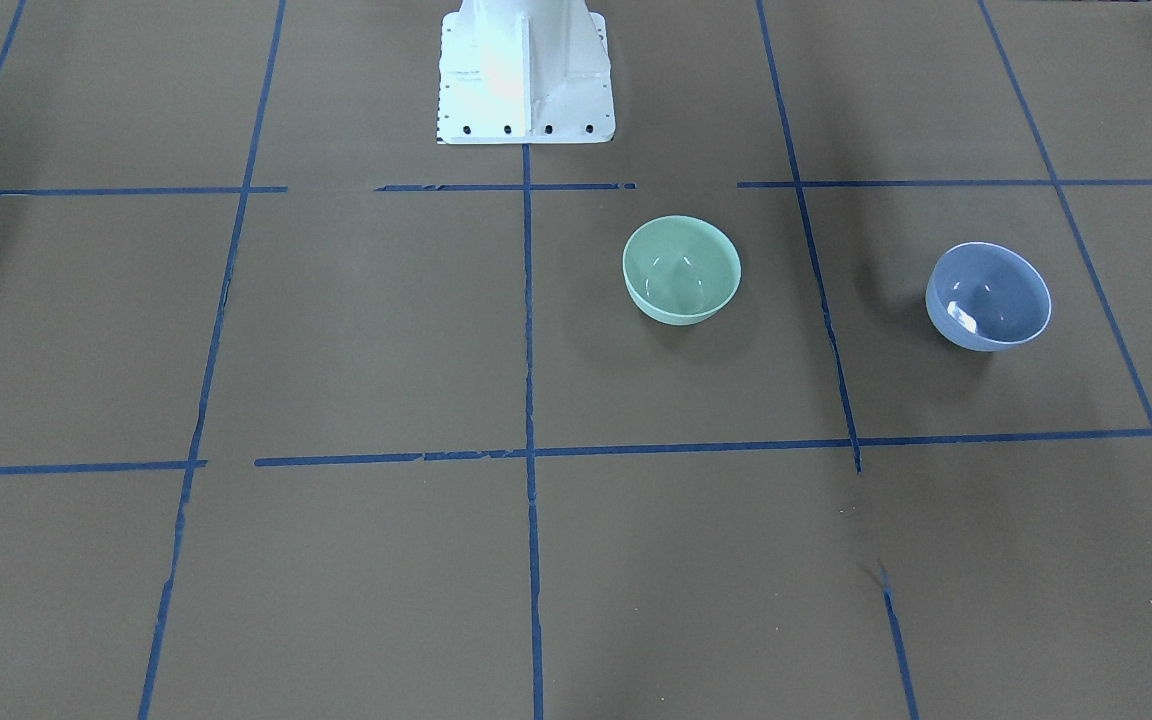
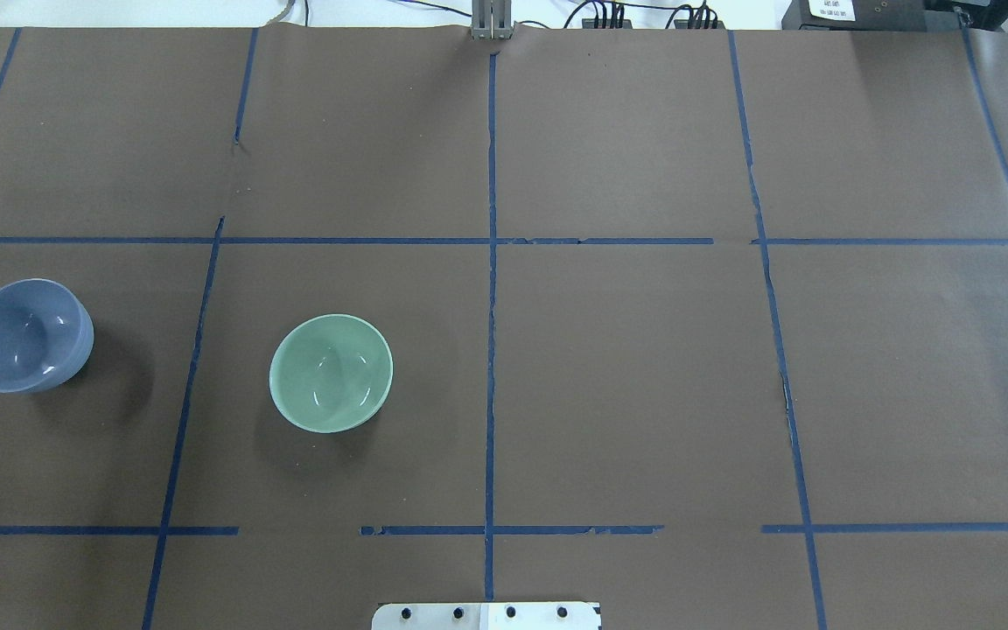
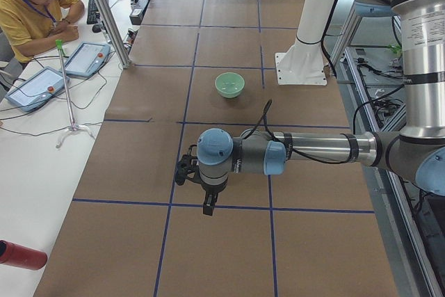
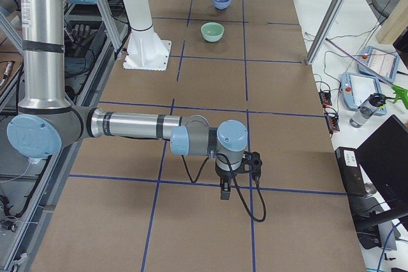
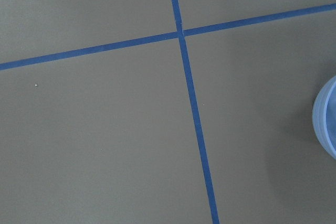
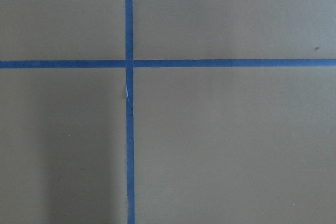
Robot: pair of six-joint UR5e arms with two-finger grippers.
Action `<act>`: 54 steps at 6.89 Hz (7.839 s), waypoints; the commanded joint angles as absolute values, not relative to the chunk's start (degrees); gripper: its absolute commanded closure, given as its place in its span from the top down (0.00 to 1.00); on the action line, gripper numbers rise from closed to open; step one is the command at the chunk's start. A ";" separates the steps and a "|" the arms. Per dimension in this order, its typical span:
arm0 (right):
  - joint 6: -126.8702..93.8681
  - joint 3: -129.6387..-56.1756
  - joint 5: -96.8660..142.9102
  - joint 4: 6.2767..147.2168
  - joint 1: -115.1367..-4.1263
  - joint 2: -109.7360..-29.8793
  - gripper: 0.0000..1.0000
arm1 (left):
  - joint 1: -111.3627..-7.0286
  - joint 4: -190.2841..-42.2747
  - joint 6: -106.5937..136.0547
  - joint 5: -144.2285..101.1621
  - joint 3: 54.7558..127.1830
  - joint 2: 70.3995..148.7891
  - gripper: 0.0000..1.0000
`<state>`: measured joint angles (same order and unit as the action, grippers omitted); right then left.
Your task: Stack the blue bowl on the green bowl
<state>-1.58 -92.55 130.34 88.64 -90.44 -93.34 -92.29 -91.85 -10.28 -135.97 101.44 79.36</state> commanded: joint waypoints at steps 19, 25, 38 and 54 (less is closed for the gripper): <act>-1.58 -92.55 130.34 88.59 -90.44 -93.34 1.00 | -62.58 -124.01 35.24 -128.94 94.48 82.97 0.00; -1.58 -92.55 130.34 88.68 -90.44 -93.34 1.00 | -63.02 -109.25 35.85 -133.50 108.74 84.01 0.00; -1.58 -92.55 130.34 88.59 -90.44 -93.34 1.00 | -32.52 -99.05 83.14 -111.45 114.63 104.23 0.00; -1.58 -92.55 130.43 88.68 -90.44 -93.34 1.00 | -87.32 -91.67 -8.34 -130.22 103.56 79.12 1.00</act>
<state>-1.58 -92.55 130.36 88.65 -90.44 -93.34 -81.22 -91.55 -4.88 -127.75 107.14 81.50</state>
